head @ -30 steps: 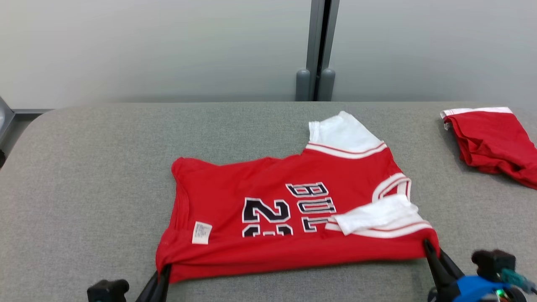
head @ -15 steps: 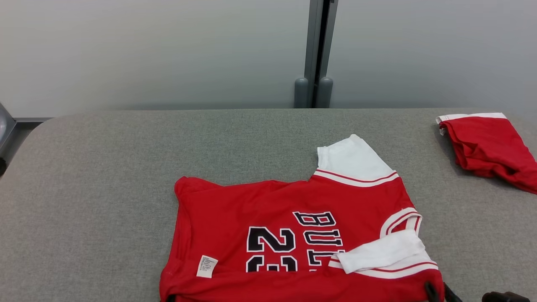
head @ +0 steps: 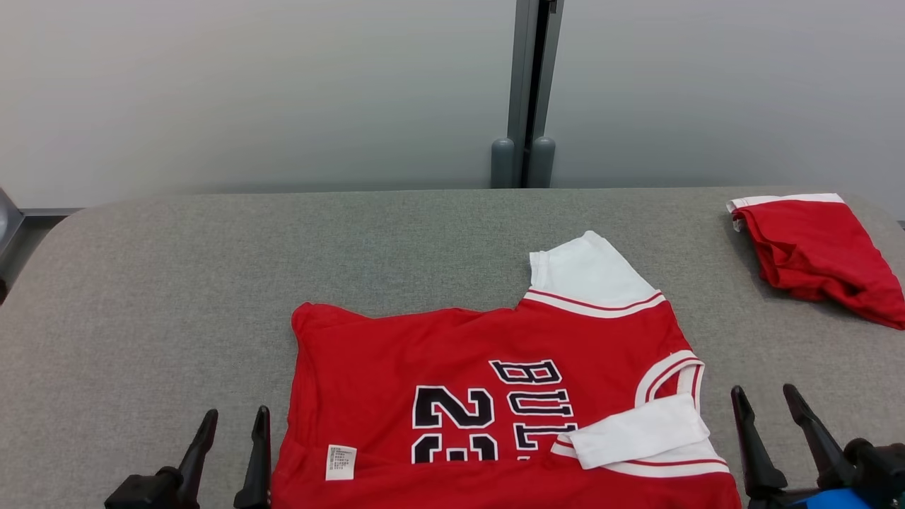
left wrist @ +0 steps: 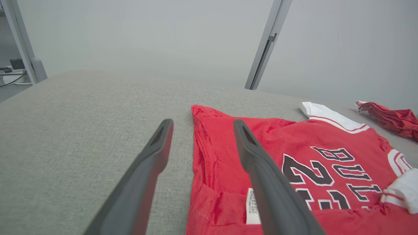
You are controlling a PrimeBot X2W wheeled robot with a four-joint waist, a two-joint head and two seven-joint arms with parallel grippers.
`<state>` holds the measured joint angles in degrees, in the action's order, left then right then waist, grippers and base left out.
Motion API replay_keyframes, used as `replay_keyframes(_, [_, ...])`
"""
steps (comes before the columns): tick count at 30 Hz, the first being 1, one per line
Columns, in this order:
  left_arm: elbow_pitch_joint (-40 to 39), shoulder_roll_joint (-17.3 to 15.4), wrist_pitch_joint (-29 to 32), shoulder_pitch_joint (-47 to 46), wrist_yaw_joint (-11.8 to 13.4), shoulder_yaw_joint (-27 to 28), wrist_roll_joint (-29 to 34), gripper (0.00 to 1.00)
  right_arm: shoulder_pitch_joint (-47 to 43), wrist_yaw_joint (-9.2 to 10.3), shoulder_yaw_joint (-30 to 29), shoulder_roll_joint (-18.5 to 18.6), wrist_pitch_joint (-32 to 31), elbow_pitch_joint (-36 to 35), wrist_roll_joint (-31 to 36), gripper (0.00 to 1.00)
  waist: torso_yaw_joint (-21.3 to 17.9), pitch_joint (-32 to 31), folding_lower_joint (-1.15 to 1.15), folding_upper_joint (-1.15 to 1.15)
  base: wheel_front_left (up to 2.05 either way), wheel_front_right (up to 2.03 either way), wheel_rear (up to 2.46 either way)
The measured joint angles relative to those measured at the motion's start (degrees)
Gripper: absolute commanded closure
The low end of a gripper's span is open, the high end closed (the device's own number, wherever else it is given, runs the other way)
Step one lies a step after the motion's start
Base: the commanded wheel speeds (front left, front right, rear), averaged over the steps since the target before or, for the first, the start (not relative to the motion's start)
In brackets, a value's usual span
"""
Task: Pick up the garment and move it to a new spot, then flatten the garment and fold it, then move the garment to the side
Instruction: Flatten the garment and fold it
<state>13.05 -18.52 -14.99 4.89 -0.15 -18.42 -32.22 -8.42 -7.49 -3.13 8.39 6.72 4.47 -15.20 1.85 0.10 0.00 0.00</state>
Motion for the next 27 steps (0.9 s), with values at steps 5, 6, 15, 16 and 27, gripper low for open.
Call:
replay_keyframes(5, [-3.48,2.10,0.01,-0.45,0.85,4.47,5.28,0.00,3.36,0.00,1.32,-1.19,4.43,-0.20,2.33,0.00,-0.58,-0.11,0.00,0.00,0.00,0.00,0.00])
replay_keyframes(6, [-3.87,2.60,0.00,-0.71,0.88,5.20,6.17,0.00,4.08,0.00,1.69,-1.35,5.12,-0.10,2.69,0.00,-0.68,-0.14,0.00,0.00,0.00,0.00,0.00])
replay_keyframes(15, [-3.99,6.05,0.00,-2.69,-0.25,11.60,13.66,0.00,7.31,0.00,3.13,-4.10,8.03,3.05,4.20,0.00,-0.95,-0.47,0.00,0.00,0.00,0.00,0.00])
replay_keyframes(16, [-3.79,6.22,0.00,-2.78,-0.38,12.17,14.43,0.00,7.32,0.00,3.07,-4.28,8.09,3.61,4.35,0.00,-0.93,-0.53,0.00,0.00,0.00,0.00,0.00])
replay_keyframes(27, [-0.10,9.23,0.00,-2.69,-2.72,15.32,19.42,0.00,7.06,0.00,2.56,-5.22,8.25,8.05,5.37,0.00,-0.74,-0.86,0.00,0.00,0.00,0.00,0.00])
